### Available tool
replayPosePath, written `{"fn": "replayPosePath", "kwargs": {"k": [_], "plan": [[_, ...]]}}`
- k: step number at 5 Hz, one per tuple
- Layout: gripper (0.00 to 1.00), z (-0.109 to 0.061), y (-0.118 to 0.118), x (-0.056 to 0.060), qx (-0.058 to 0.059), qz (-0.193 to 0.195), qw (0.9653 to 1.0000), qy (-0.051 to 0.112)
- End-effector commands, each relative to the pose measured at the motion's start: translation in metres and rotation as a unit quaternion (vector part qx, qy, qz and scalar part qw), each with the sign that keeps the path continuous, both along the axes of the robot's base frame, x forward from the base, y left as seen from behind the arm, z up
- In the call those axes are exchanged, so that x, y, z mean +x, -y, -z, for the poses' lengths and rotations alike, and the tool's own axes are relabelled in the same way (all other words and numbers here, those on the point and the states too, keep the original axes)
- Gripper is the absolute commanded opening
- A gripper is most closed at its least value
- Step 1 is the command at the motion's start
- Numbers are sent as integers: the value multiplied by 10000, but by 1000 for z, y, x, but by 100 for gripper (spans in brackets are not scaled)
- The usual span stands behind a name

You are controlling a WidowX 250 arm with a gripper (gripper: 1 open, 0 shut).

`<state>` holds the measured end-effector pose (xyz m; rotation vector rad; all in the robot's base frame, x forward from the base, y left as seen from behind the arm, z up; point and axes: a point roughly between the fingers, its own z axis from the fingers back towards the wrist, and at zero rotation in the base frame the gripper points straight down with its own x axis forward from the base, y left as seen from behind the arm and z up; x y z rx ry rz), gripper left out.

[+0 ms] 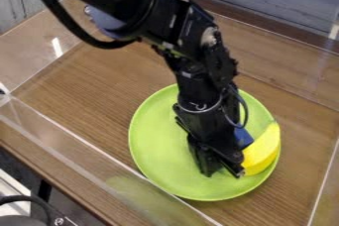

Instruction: Remove the blue object from inside the green plate and put it on the table

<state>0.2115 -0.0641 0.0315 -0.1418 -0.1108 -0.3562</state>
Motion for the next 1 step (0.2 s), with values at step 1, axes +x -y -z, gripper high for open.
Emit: {"fn": "replayPosePath", "kwargs": {"k": [1], "plan": [[0, 0, 3, 6, 22, -42, 9999, 101]]}}
